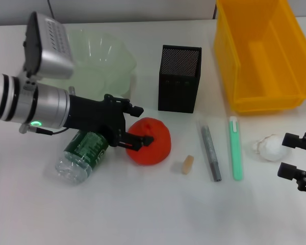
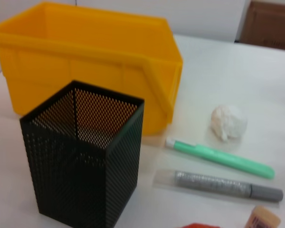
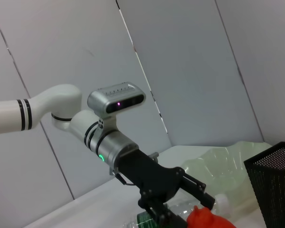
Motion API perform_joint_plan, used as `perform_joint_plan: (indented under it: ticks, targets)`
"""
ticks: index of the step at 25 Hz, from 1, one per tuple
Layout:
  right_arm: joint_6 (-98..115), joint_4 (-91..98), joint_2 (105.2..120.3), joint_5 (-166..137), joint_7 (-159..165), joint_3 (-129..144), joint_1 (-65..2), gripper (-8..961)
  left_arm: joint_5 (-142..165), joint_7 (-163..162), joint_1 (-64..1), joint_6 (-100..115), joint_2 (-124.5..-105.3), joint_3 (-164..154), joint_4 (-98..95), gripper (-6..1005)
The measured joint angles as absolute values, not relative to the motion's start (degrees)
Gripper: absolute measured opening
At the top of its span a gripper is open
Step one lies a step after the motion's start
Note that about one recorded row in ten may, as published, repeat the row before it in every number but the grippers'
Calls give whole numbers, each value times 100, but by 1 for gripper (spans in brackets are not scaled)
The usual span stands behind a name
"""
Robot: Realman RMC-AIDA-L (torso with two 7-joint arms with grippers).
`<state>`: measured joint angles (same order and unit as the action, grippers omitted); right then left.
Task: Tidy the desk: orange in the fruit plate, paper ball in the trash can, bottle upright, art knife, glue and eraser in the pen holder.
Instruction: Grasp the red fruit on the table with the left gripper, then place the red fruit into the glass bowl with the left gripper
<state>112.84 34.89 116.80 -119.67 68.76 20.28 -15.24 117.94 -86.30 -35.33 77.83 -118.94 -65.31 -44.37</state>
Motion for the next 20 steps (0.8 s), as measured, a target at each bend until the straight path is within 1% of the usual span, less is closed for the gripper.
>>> perform_joint_plan:
  ticks: [8,14,20]
  targets:
    - [11266,3472,11689,-11971,6881,2020,-1562,820,11684,-8327,-3473,7532,-11909,-7121,-4445,786]
    - [11272,3470,11689,-11971,6882,2016,-1586,819,11430,-8258,-3404,7517,-11907,-7133,-4451,597]
    - [11299,3472,11687,-11952,6888,2010,-1586,819,11225,-8256,-3378,7646,-11882,-7069,-4533,312]
